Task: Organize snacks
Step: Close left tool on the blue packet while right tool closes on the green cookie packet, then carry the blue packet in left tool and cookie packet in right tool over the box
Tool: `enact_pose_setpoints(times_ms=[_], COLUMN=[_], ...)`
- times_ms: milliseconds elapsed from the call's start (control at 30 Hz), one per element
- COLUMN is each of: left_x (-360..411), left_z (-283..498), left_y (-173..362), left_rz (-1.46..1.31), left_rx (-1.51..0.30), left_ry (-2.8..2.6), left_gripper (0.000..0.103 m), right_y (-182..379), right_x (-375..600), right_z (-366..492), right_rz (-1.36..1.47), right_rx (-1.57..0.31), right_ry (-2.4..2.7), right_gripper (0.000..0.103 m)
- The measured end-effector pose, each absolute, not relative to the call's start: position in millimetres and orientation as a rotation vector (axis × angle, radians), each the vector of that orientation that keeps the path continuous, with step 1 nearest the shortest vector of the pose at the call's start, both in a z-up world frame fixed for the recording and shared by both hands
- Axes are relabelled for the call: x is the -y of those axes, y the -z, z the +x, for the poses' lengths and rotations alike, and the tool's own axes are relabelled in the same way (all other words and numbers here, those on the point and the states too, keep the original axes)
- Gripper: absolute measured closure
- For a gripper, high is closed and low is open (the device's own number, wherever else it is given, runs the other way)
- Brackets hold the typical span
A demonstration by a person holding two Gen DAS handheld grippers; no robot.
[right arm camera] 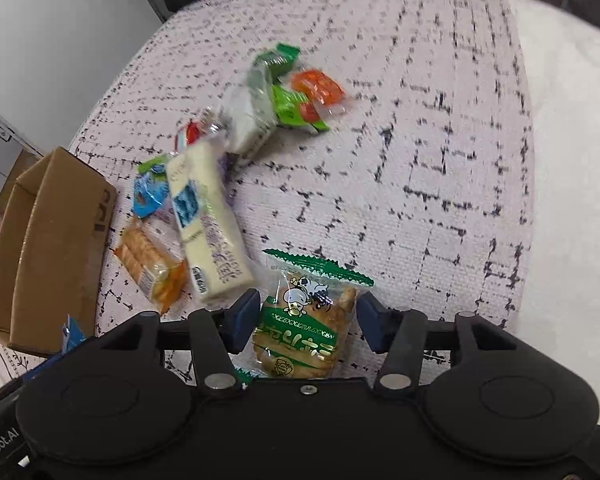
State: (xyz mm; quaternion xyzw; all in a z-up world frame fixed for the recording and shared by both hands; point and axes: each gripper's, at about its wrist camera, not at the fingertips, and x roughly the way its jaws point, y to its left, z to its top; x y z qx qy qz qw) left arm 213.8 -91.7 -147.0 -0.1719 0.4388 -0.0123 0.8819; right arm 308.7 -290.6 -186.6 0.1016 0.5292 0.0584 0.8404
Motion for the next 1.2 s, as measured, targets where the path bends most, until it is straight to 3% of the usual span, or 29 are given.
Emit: enact_pose_setpoints(times_ms=[667,1200], left_x=[27,-42], left_z=[194,193], left_y=[89,100], left_rz=[-0.425,-0.575], left_rx=[-0.690,-0.682], left_ry=[0.008,-0.113], left_gripper=[0.061,0.061], right_y=[109,86], right_x=[227,144], right_z=[276,282], right_rz=[0.197,0.151], right_rx=[-0.939,-0.894], right_ry=[-0.219,-0.308], right_gripper=[0.051,0.051])
